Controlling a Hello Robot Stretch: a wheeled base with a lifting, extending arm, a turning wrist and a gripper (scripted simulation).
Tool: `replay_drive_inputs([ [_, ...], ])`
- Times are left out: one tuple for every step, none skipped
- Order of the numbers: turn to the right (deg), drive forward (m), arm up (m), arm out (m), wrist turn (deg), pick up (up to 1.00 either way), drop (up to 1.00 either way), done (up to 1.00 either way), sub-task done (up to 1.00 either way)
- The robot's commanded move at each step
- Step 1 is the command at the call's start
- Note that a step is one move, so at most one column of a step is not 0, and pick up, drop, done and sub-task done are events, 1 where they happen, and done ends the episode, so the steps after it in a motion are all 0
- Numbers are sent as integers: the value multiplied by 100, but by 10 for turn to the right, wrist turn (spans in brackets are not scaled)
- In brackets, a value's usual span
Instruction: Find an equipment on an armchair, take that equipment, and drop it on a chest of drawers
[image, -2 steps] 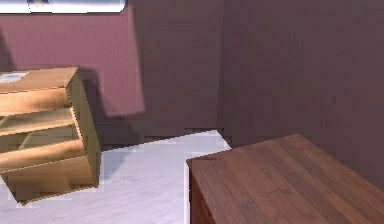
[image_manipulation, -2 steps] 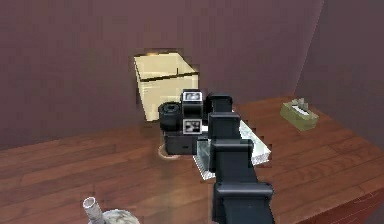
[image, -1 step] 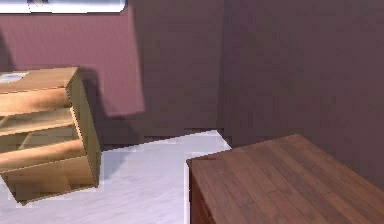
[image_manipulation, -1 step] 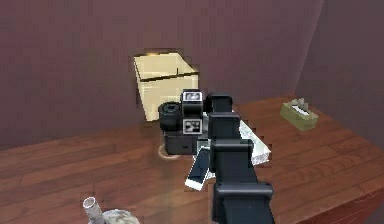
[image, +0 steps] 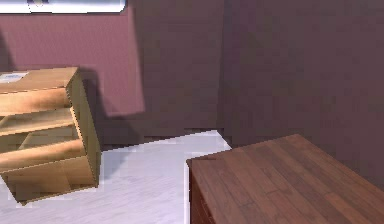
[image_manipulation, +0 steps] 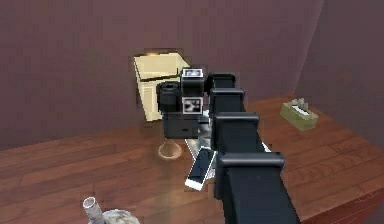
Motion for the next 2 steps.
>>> replay_drive_inputs([
  [0, 0, 0, -8, 0, 0, 0, 0, 0],
  [0, 0, 0, 0, 0, 0, 0, 100, 0],
])
